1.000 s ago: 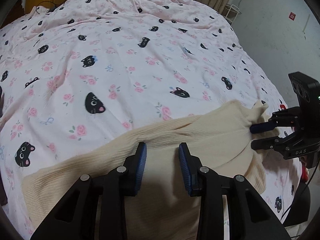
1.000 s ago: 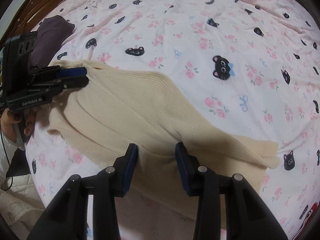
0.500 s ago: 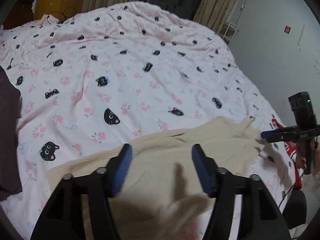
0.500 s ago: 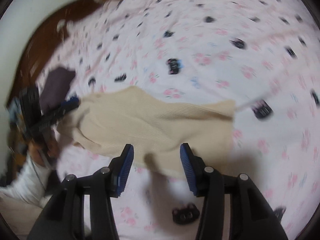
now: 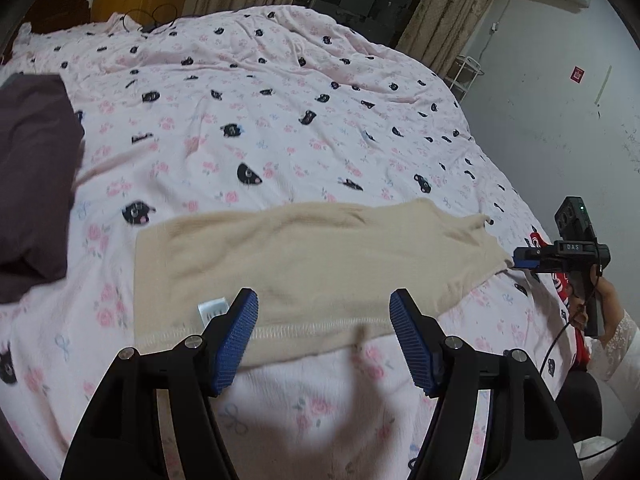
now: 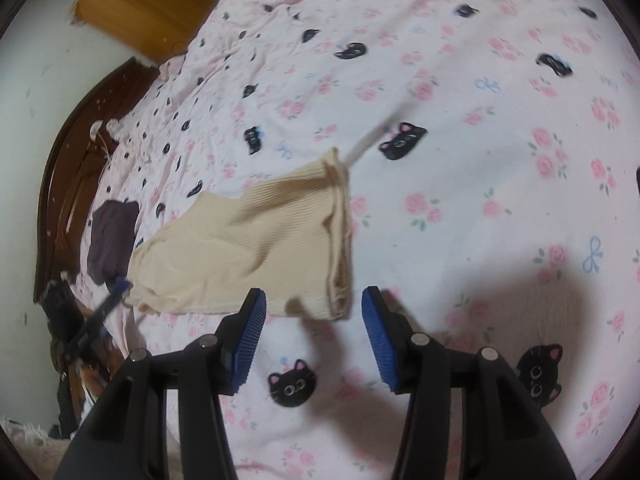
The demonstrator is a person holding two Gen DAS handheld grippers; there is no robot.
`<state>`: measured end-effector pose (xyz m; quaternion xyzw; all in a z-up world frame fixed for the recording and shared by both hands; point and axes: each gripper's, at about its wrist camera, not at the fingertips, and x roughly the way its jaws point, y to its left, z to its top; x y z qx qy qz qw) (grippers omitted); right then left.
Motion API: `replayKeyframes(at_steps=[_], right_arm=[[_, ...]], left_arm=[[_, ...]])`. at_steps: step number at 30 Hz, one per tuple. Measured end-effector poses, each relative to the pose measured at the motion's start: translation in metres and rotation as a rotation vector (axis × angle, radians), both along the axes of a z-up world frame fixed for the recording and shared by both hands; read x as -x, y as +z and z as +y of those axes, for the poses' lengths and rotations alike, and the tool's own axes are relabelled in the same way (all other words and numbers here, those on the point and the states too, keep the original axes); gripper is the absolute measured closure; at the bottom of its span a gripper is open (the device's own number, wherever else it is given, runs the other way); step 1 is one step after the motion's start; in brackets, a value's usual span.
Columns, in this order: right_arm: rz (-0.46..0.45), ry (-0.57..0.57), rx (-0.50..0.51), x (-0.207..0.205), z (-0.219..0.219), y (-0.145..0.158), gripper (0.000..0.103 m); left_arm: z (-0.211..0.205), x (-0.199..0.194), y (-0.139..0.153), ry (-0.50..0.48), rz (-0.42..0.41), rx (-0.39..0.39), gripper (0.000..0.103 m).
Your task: Fold clothes
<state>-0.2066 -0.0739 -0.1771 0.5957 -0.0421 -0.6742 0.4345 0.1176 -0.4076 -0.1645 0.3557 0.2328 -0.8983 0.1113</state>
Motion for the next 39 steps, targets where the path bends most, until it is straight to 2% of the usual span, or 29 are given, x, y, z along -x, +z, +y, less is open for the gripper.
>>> replayKeyframes(at_steps=[10,14,15,19,30,36,39], right_arm=[[-0.104,-0.024,0.122,0.020,-0.008,-0.021,0.050],[-0.112,-0.015,0.137,0.022,-0.012,-0.024,0.051],[-0.107,-0.011,0.136,0.022,-0.013,-0.024,0.053],[-0.105,0.002,0.112,0.022,-0.013,-0.026,0.085],[-0.081,0.014,0.084,0.016,-0.010,-0.023,0.093],[-0.082,-0.001,0.124,0.015,0.006,-0.009,0.094],[-0.080,-0.019,0.138,0.018,0.017,-0.002,0.100]], left_arm=[[0.006,0.004,-0.010,-0.022,0.001,0.002,0.040],[0.007,0.004,-0.011,-0.024,0.000,0.003,0.040],[0.007,0.004,-0.011,-0.024,-0.001,0.004,0.040],[0.007,0.004,-0.012,-0.026,-0.002,0.004,0.039],[0.006,0.007,-0.014,-0.028,-0.010,0.006,0.039],[0.006,0.006,-0.015,-0.028,-0.010,0.006,0.039],[0.005,0.006,-0.015,-0.029,-0.007,0.003,0.039]])
